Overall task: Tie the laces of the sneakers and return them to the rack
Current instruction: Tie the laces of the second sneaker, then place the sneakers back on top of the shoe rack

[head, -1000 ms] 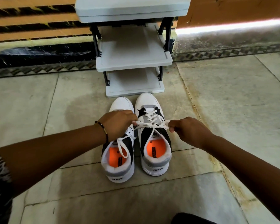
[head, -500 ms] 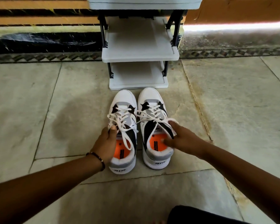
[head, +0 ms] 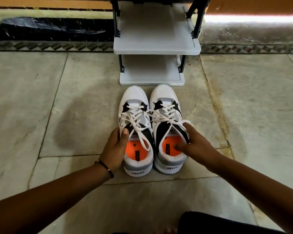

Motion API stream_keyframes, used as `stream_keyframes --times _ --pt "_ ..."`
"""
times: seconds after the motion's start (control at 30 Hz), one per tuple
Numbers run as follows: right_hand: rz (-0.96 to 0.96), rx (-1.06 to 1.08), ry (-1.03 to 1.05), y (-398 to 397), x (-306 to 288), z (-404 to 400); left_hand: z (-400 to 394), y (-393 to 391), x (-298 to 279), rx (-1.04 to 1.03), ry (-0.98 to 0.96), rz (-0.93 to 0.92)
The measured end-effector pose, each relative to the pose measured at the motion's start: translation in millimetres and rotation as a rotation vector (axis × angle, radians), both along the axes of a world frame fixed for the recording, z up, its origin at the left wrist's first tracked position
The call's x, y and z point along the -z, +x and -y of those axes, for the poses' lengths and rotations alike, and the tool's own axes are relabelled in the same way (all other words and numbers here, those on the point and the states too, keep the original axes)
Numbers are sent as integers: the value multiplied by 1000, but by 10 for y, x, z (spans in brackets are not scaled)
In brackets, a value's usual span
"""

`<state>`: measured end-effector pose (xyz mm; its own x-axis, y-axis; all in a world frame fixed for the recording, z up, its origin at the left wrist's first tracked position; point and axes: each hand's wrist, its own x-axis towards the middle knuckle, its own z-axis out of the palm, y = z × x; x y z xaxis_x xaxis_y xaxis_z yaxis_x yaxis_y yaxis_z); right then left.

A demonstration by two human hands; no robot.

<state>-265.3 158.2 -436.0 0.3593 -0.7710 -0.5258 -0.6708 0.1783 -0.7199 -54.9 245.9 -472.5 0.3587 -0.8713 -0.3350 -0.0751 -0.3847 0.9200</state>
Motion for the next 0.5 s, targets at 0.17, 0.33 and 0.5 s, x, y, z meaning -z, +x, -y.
stream_keyframes --times 0.17,0.33,0.5 --pt "243 370 158 98 173 -153 -59 -7 66 33 -3 -132" --pt "289 414 196 168 195 -186 -28 -84 147 -16 32 -90" --pt "203 440 186 262 134 -194 -40 -148 115 -32 191 -29"
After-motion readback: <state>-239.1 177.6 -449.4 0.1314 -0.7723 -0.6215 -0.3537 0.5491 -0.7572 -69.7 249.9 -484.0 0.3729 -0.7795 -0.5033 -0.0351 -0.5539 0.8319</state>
